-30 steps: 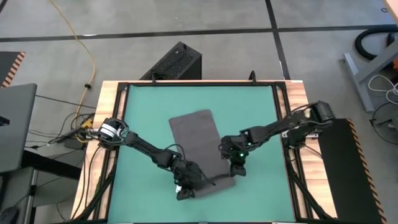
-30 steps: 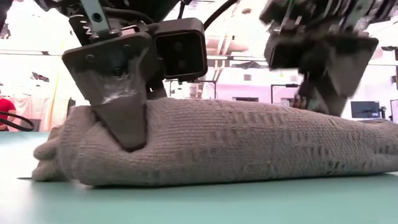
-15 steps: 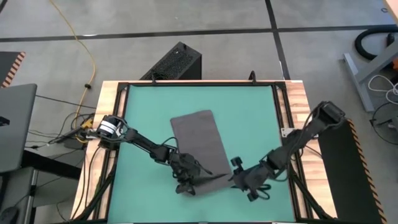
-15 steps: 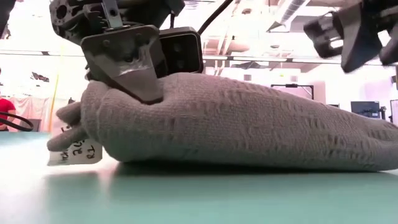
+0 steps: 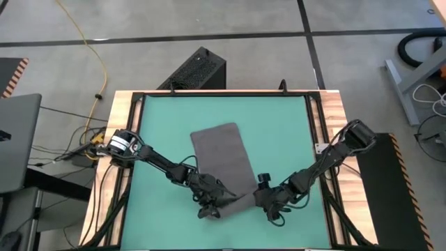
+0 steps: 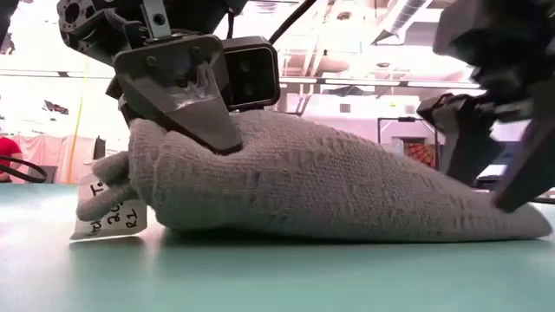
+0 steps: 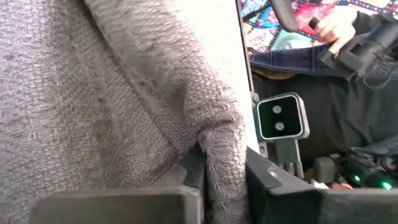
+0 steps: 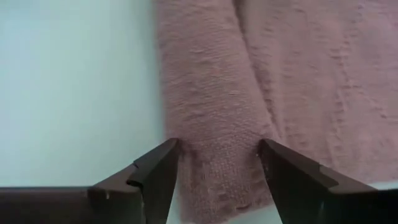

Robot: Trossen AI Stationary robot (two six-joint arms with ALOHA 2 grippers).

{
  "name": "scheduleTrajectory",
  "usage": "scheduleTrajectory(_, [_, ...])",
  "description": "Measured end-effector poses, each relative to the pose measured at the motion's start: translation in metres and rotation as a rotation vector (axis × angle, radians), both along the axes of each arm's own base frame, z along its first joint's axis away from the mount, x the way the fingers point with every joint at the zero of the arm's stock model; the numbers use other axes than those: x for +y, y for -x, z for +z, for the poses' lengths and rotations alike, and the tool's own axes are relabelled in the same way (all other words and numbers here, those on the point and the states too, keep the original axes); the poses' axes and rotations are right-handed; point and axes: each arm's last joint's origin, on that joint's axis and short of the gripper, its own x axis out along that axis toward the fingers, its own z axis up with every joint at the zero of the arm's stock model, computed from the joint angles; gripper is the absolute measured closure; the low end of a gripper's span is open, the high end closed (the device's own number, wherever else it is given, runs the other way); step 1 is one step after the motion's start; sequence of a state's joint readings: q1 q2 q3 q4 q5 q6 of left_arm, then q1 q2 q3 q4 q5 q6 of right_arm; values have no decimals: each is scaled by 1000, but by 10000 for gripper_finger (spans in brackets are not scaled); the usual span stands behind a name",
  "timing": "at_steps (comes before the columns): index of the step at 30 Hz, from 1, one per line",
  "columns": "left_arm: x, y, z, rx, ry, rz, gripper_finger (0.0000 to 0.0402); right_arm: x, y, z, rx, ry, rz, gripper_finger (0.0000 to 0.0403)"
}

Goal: Roll towel into tight, uniform cylinder
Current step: Roll the gray towel

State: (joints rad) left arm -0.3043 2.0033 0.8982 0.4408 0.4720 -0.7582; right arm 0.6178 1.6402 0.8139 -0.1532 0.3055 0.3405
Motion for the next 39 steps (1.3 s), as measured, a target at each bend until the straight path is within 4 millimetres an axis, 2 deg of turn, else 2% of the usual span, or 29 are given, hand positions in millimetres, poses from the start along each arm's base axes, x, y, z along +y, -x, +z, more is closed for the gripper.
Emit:
scheduleTrajectory(3, [-1,0,0,0,-5,6,327,-1,-2,-6,10,26,-14,162])
scheduleTrajectory(6, [0,0,2,2,2,-1,292,-2,-3,-10,21,35,-12,200])
scheduleTrajectory(9, [5,2,5,20,23,-27,267,-1,-3,-11,34,21,1,267])
scheduleTrajectory(12, [10,4,13,45,35,-33,258,-1,-3,-10,51,-13,24,353])
scheduleTrajectory(14, [14,8,18,69,3,-30,257,-1,-3,-7,61,-47,35,382])
scheduleTrajectory(20, [24,19,38,82,-119,11,258,-17,-12,-3,157,-285,-94,364])
scheduleTrajectory(27, [25,21,60,-64,-216,15,258,-40,-25,-1,250,-522,-218,380])
scheduleTrajectory(34, [20,22,75,-171,-285,20,258,-60,-39,7,314,-697,-213,376])
scheduleTrajectory(39, [4,20,75,-249,-314,42,258,-80,-45,7,337,-751,-246,376])
